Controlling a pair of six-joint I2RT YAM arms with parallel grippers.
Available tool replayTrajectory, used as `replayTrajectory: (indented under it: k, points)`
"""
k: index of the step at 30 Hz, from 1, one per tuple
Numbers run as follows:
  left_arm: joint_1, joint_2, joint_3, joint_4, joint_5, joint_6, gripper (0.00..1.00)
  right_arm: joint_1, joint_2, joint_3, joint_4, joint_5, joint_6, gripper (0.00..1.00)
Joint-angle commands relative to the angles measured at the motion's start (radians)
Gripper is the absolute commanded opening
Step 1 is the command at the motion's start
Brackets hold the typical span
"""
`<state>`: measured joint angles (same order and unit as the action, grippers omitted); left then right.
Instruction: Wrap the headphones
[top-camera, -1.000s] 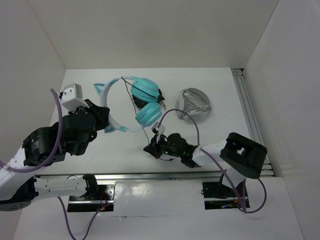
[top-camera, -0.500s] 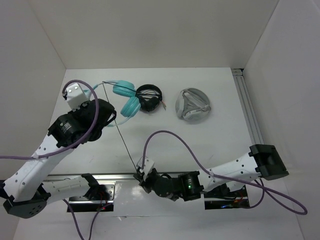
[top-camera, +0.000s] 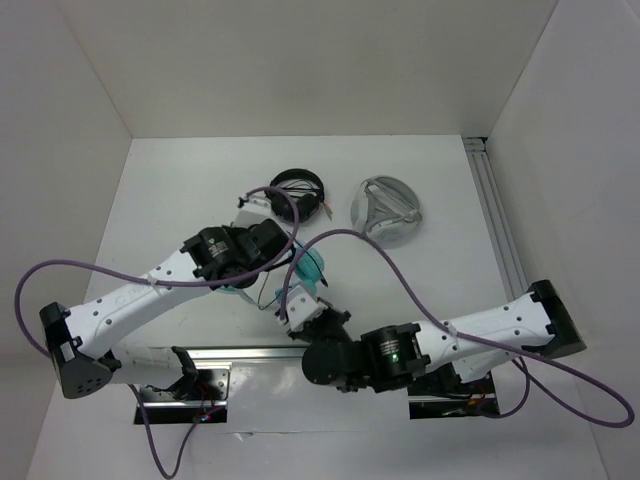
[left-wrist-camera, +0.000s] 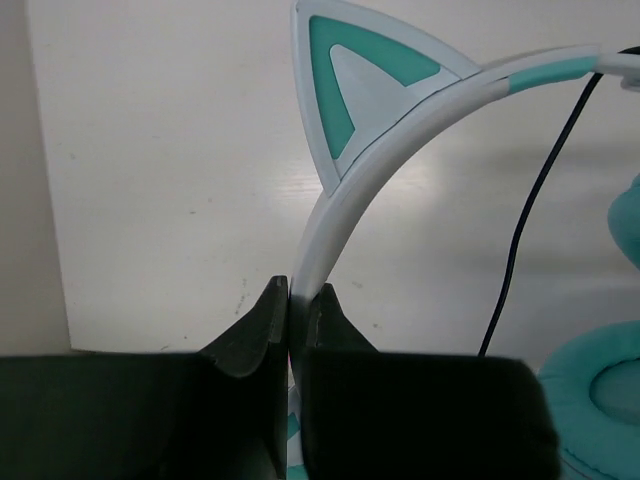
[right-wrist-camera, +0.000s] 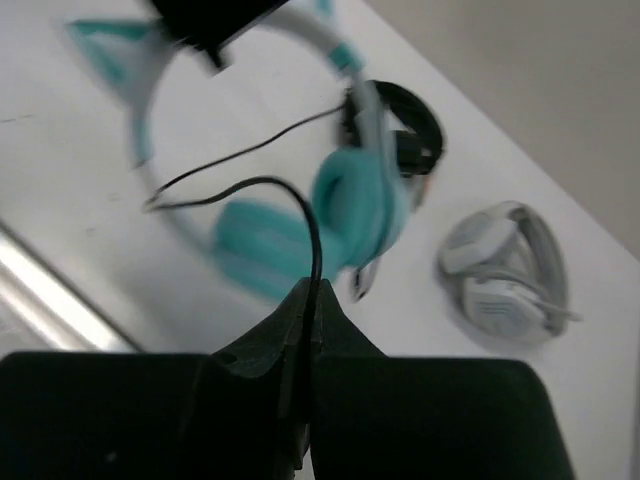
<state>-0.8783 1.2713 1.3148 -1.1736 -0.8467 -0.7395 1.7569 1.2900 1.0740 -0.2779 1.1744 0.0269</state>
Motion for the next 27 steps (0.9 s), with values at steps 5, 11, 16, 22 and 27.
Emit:
replayTrajectory:
  k: [5,11,16,22,27]
  points:
    - [-0.165,-0.098,-0.049,0.103,0.274,0.158,0.00,-0.167,-0.159,0.014,-0.029,0.148,-0.142,0.03]
    - [-0.174,-0.197,-0.104,0.103,0.415,0.209,0.00,-0.314,-0.261,-0.066,0.081,0.076,-0.238,0.12]
    - [-0.174,-0.305,-0.111,0.123,0.537,0.265,0.00,-0.538,-0.293,-0.094,0.134,-0.161,-0.248,0.17]
    - [-0.174,-0.339,-0.046,0.080,0.591,0.301,0.00,-0.748,-0.255,-0.094,0.169,-0.510,-0.191,0.17]
    - [-0.174,-0.339,-0.028,0.068,0.578,0.292,0.00,-0.757,-0.187,-0.115,0.224,-0.633,-0.148,0.10]
